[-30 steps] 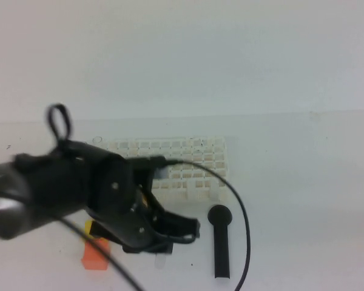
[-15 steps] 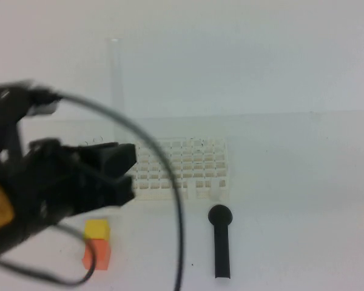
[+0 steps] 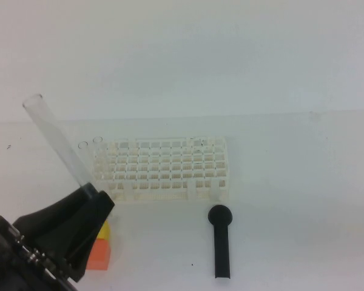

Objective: Place the test tubes

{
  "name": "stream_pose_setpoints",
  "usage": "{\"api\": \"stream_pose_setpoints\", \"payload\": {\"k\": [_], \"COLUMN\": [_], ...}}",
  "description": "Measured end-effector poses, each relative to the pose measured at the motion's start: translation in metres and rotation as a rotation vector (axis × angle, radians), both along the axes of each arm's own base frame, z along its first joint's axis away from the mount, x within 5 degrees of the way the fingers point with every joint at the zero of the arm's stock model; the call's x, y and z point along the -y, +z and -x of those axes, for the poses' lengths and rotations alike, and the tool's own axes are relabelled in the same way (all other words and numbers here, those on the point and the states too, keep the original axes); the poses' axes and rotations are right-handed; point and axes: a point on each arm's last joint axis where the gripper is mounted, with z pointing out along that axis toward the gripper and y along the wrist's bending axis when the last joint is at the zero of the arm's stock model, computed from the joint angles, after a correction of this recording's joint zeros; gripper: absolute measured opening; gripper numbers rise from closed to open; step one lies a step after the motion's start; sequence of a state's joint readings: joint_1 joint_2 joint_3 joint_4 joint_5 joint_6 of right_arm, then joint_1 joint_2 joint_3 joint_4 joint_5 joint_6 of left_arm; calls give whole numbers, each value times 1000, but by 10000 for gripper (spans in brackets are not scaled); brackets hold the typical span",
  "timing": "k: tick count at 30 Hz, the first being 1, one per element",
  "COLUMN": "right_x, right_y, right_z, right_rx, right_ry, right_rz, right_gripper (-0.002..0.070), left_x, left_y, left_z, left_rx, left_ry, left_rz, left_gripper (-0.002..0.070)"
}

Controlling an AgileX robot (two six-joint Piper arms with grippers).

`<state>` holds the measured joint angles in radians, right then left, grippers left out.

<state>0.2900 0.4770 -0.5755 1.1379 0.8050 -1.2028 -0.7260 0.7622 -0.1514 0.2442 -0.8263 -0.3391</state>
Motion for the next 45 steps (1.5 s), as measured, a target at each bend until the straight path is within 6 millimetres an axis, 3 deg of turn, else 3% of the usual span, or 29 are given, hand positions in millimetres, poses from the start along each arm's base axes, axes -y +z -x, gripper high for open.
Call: {"api": "stream_pose_setpoints", "payload": {"k": [4, 7, 11, 15, 24, 35, 45], "right_x": [-14, -28, -50, -78, -152, -181, -203], "right_y": [-4, -5, 13, 31, 40, 40, 41], "right_z": [-13, -30, -58, -86, -111, -128, -130], "right_rx": [29, 56, 14, -14, -6, 7, 11], "right_ry": [127, 201, 257, 315, 407, 421, 465], "right_rz": [38, 18, -108, -147, -133, -134, -136], "right_gripper": [33, 158, 361, 441, 461, 460, 428], "left_x": [2, 4, 6, 6, 6, 6, 6], "left_y": [-4, -5, -6, -6, -6, -6, -8], "left_z": [2, 5, 6, 7, 7, 7, 6], "left_rx": [14, 42, 75, 78, 78, 77, 63], "left_ry": [-22, -47, -61, -64, -64, -63, -57], "left_rz": [-52, -89, -124, -128, -128, -127, -144], "left_gripper": [-1, -1, -1, -1, -1, -1, -1]}}
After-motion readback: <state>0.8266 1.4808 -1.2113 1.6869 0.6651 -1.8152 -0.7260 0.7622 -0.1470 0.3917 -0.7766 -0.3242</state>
